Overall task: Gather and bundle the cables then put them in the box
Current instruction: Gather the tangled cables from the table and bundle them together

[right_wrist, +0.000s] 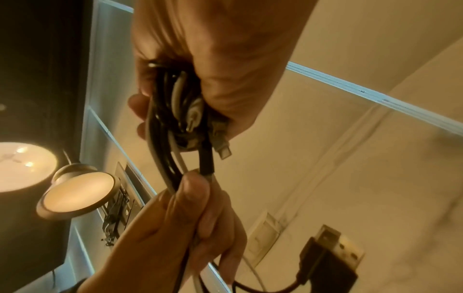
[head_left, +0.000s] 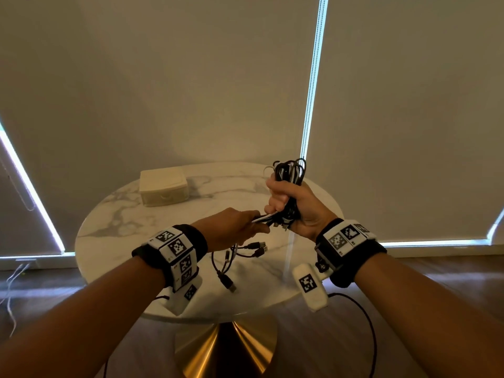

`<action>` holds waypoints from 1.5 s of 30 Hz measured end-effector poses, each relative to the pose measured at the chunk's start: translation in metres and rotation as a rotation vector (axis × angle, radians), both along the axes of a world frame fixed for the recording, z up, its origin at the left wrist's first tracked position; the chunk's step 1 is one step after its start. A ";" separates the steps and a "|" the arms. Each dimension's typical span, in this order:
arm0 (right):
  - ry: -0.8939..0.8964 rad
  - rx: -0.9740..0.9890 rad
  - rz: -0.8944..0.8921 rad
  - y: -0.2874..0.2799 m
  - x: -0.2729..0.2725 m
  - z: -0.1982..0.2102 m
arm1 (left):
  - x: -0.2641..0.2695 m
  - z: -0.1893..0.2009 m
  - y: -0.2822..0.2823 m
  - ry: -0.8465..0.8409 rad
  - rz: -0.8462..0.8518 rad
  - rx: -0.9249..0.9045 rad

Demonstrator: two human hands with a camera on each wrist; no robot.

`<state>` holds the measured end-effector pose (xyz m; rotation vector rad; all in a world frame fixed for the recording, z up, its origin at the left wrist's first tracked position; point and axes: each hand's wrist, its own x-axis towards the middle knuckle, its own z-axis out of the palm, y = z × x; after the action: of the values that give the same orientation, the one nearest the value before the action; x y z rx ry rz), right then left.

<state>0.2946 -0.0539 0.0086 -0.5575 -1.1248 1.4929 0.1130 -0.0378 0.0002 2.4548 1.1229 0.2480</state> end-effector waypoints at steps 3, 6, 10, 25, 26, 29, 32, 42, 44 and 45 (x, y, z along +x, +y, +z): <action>-0.204 0.046 0.065 -0.002 0.006 0.008 | -0.006 0.001 0.002 0.050 -0.054 -0.019; -0.430 0.063 0.000 -0.001 0.010 0.014 | -0.013 0.002 0.001 0.091 -0.059 -0.026; -0.646 0.032 -0.019 -0.002 0.013 0.016 | -0.018 0.004 0.004 0.185 -0.038 -0.025; -1.159 0.067 0.033 -0.008 0.008 0.023 | -0.034 0.020 0.020 0.118 -0.015 0.235; -1.198 0.070 0.014 -0.007 0.006 0.023 | -0.034 0.019 0.021 0.108 -0.013 0.249; -1.265 0.071 -0.086 -0.004 -0.001 0.021 | -0.034 0.015 0.024 0.081 0.004 0.320; -1.340 0.102 -0.130 -0.006 -0.011 0.020 | -0.034 0.012 0.028 0.053 0.018 0.371; -1.368 0.156 -0.214 0.003 -0.020 0.007 | -0.038 0.016 0.025 0.035 0.032 0.411; -1.331 0.136 -0.229 0.003 -0.019 0.004 | -0.037 0.019 0.023 0.001 0.034 0.416; -1.312 0.125 -0.242 0.003 -0.019 0.003 | -0.038 0.020 0.021 -0.012 0.047 0.415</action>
<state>0.2759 -0.0510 0.0117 -1.6243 -1.9913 0.7205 0.0754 -0.0168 0.0205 2.7780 1.2256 0.5599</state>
